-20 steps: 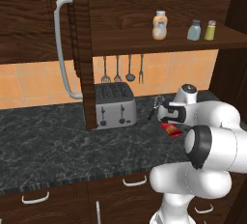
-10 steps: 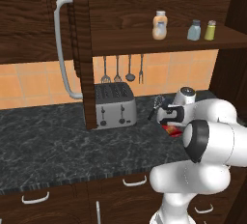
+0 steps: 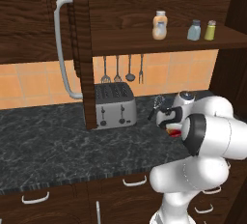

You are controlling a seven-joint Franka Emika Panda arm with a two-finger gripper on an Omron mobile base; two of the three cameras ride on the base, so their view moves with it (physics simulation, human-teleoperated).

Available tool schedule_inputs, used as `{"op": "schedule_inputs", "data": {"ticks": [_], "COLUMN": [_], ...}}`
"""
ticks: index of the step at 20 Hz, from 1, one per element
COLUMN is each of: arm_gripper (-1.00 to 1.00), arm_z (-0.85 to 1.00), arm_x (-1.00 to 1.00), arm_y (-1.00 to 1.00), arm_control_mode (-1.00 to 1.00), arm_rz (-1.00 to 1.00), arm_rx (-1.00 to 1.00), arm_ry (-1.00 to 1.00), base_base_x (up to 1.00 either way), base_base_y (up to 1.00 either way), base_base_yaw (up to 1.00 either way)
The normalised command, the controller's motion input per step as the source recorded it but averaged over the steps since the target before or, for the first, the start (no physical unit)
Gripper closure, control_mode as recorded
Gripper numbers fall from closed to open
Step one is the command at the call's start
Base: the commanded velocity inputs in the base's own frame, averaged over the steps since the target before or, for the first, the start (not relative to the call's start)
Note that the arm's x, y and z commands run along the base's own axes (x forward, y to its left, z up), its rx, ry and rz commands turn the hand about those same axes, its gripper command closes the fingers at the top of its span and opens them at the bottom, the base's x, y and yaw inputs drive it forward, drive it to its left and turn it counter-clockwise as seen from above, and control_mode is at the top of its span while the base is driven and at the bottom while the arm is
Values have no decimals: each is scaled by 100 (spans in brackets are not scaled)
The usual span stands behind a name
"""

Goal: Put the shaker and condiment bottle from the counter next to their counterparts in the cabinet.

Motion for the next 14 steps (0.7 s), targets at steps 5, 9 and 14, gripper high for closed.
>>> {"op": "schedule_inputs", "data": {"ticks": [5,9,14], "arm_gripper": [-100,-100,100], "arm_z": [-18,-18,-18], "arm_x": [0,0,1], "arm_y": [0,0,0], "arm_control_mode": [-100,-100,-100], "arm_rz": [0,0,0], "arm_rx": [0,0,0], "arm_ry": [0,0,0], "base_base_x": [0,0,0], "base_base_y": [0,0,0], "base_base_yaw": [0,0,0]}}
